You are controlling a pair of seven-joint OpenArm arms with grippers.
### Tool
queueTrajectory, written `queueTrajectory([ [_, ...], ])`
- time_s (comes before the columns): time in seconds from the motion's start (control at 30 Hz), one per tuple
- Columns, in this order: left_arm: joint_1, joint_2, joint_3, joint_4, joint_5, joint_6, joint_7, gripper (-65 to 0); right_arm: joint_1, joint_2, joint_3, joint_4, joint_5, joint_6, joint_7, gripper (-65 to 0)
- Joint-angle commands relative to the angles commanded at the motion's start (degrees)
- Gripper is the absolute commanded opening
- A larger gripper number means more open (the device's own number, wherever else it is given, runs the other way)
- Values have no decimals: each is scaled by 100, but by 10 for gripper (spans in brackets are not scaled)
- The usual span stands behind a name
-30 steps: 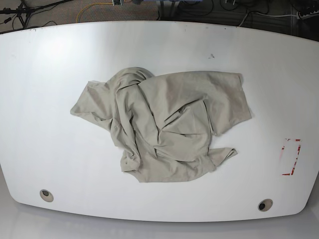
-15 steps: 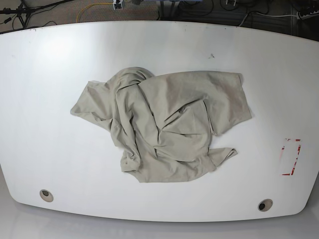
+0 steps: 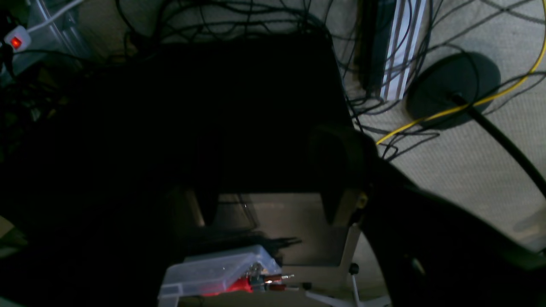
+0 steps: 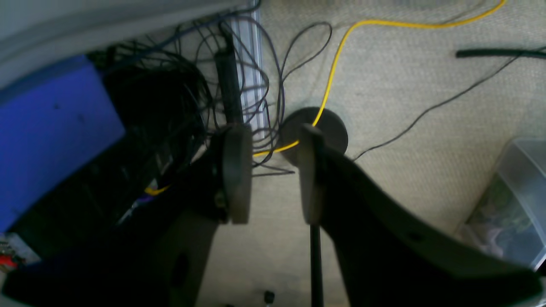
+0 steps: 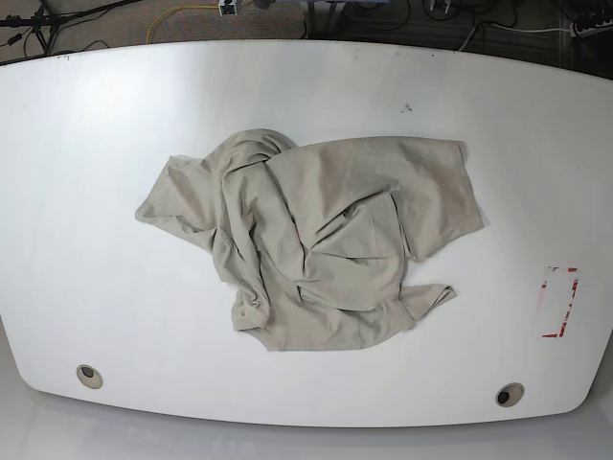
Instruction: Fold the T-shirt properly
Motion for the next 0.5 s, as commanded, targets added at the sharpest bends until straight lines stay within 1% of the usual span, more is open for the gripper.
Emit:
queueTrajectory([
  [0.5,657,-70,34,1154,-7,0,-32,-315,-363,-10,-18,629,-21,-2,6,-477],
])
